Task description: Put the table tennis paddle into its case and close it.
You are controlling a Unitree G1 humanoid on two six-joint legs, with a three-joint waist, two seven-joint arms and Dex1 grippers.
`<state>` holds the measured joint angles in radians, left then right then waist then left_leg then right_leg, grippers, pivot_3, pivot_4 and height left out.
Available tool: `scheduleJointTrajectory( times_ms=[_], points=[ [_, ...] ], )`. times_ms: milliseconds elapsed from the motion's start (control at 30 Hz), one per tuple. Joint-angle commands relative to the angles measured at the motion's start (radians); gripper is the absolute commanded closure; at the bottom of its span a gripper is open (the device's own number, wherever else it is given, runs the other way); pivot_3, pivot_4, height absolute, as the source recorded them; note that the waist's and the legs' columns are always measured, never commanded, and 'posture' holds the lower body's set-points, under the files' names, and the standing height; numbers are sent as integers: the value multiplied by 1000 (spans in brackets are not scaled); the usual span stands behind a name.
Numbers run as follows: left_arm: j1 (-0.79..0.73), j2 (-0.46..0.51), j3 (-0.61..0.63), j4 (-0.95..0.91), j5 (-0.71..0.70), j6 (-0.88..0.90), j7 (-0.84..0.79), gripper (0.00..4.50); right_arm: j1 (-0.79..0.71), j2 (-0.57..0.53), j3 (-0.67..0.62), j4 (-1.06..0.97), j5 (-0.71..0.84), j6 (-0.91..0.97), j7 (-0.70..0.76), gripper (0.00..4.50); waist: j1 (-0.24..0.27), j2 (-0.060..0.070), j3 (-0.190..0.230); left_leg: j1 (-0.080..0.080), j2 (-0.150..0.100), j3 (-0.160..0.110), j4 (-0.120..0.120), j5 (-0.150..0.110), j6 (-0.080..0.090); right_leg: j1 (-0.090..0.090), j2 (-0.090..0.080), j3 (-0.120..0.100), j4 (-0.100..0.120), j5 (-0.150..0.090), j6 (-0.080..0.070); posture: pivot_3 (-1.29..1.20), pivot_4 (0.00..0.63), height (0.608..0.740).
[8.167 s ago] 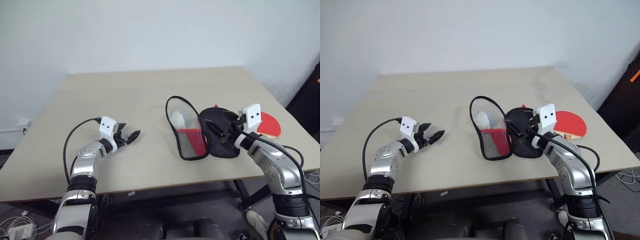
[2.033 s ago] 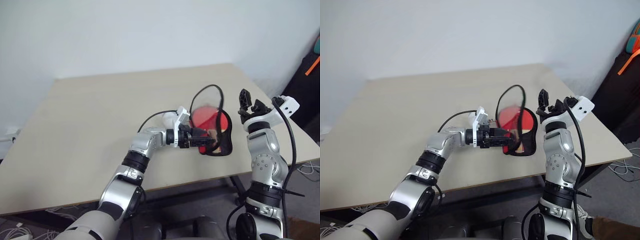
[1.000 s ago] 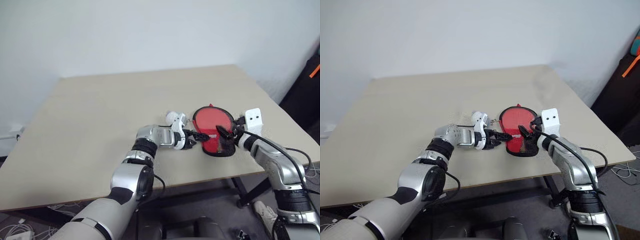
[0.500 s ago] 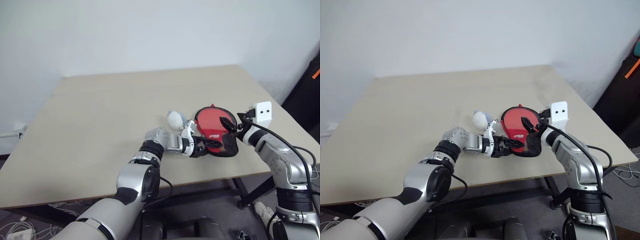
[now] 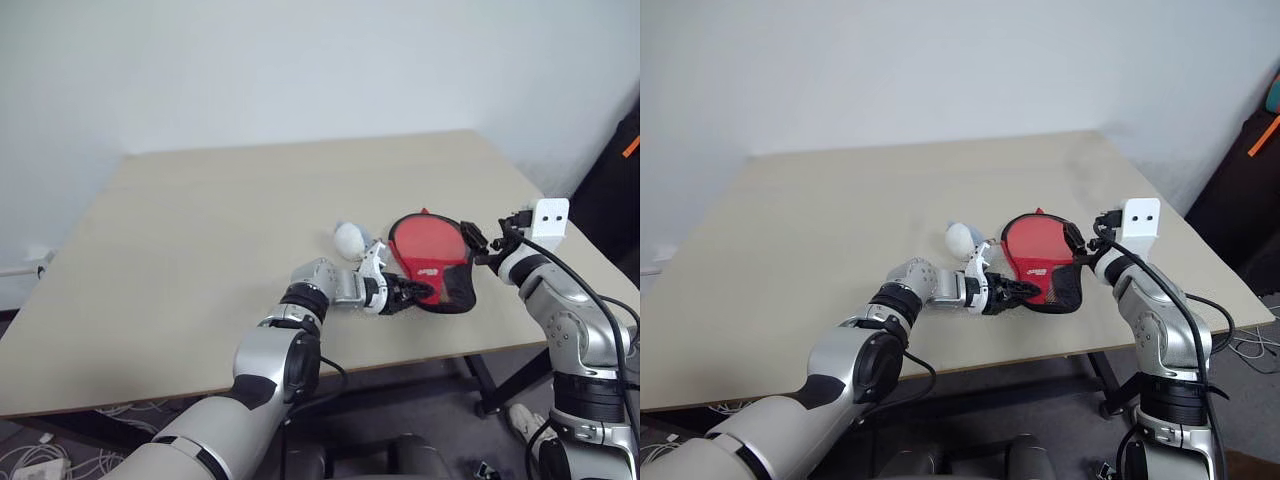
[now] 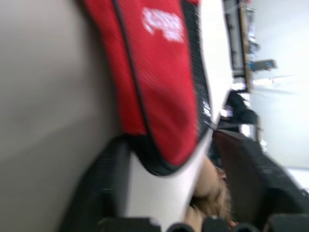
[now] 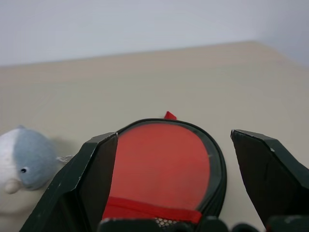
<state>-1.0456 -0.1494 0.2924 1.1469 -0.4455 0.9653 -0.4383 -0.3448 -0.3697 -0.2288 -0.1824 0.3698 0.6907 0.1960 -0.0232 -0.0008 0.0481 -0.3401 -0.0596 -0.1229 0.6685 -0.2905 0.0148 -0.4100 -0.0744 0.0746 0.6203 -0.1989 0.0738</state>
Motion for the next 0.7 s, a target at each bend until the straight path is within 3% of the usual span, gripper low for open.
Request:
scheduleJointTrajectory(
  times_ms=[33, 133, 400, 700],
  points=[
    [-28, -38, 17, -7, -16, -6, 11, 3462, -40, 1, -23, -5, -8, -35, -13, 411, 0, 0, 0, 0, 0, 0, 0, 0, 0, 0, 0, 0, 0, 0, 0, 0, 0, 740],
    [-26, -34, 20, -12, -21, -1, 4, 4479, -40, 0, -23, 4, -14, -41, -16, 411, 0, 0, 0, 0, 0, 0, 0, 0, 0, 0, 0, 0, 0, 0, 0, 0, 0, 740],
    [-26, 25, 24, -58, -41, 121, -41, 4494, -42, 5, -10, -11, -19, -40, -26, 411, 0, 0, 0, 0, 0, 0, 0, 0, 0, 0, 0, 0, 0, 0, 0, 0, 0, 740],
    [73, 279, 17, -403, -143, 549, -118, 4494, -40, 29, 27, -34, -27, -35, -32, 411, -31, 1, 0, 0, 1, 0, -2, 0, 0, -3, 2, 2, 2, 0, 0, 0, 0, 740]
  ],
)
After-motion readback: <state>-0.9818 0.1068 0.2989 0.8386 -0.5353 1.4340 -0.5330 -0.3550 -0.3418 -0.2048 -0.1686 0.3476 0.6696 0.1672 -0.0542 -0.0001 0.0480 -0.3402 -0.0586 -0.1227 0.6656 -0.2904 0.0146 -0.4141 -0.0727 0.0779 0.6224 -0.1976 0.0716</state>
